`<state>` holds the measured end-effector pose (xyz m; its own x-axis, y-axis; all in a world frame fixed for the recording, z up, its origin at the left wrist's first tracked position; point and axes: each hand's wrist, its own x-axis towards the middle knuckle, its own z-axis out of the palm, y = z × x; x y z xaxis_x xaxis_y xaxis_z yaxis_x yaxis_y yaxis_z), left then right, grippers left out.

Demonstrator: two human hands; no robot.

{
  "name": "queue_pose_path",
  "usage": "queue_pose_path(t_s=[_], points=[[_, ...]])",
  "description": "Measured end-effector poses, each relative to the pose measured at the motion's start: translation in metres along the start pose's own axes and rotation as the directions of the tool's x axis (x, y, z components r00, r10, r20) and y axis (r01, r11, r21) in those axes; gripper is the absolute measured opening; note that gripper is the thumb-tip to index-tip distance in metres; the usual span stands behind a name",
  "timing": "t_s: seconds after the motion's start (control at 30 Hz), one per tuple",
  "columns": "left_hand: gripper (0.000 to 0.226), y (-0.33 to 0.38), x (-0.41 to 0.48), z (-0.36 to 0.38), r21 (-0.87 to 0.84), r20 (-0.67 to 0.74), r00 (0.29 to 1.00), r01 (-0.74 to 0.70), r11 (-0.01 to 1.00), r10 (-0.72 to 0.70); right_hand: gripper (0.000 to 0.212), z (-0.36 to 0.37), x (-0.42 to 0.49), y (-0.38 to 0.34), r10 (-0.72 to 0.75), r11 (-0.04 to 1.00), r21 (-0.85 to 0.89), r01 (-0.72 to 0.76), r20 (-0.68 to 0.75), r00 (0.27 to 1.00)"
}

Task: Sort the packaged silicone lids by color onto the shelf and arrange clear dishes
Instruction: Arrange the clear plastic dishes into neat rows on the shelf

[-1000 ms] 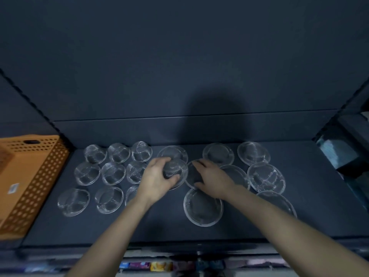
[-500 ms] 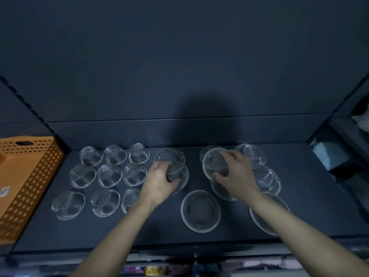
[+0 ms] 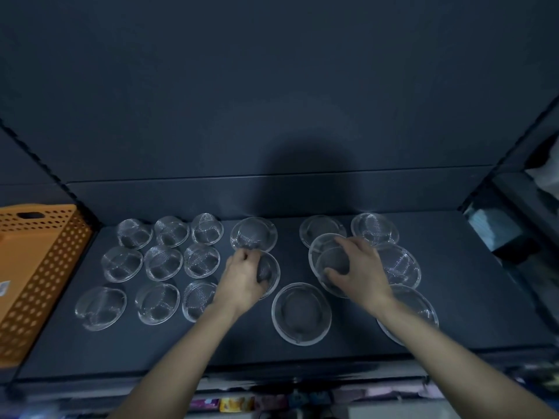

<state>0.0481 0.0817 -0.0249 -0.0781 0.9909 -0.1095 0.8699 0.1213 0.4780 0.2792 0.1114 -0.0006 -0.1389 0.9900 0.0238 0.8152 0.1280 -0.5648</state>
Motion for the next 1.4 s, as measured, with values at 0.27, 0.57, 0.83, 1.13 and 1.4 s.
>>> queue_pose_path(t_s=[0.27, 0.57, 0.83, 1.13, 1.4], points=[[0.053, -0.002, 0.000, 0.003, 0.013, -0.057, 0.993, -0.100, 0.995, 0.100, 0.065, -0.002, -0.004, 0.002, 0.017, 0.998, 0.057, -0.016, -0.012, 1.000], [0.079, 0.038, -0.028, 0.019, -0.014, 0.385, 0.836, -0.420, 0.908, 0.392, 0.064, -0.012, -0.012, 0.015, 0.056, 0.995, 0.084, -0.050, -0.066, 0.996], [0.071, 0.042, -0.030, 0.013, -0.160, 0.210, 0.895, -0.366, 0.917, 0.394, 0.064, -0.015, -0.016, 0.021, 0.109, 0.985, 0.140, -0.097, -0.081, 0.991], [0.074, 0.000, -0.059, 0.001, -0.031, 0.137, 0.923, -0.359, 0.933, 0.360, 0.061, -0.003, -0.013, 0.013, 0.123, 0.981, 0.157, -0.111, -0.071, 0.990], [0.073, -0.020, -0.064, -0.005, 0.059, 0.194, 0.908, -0.388, 0.920, 0.370, 0.059, 0.004, -0.012, 0.008, 0.101, 0.989, 0.112, -0.093, -0.065, 0.993]])
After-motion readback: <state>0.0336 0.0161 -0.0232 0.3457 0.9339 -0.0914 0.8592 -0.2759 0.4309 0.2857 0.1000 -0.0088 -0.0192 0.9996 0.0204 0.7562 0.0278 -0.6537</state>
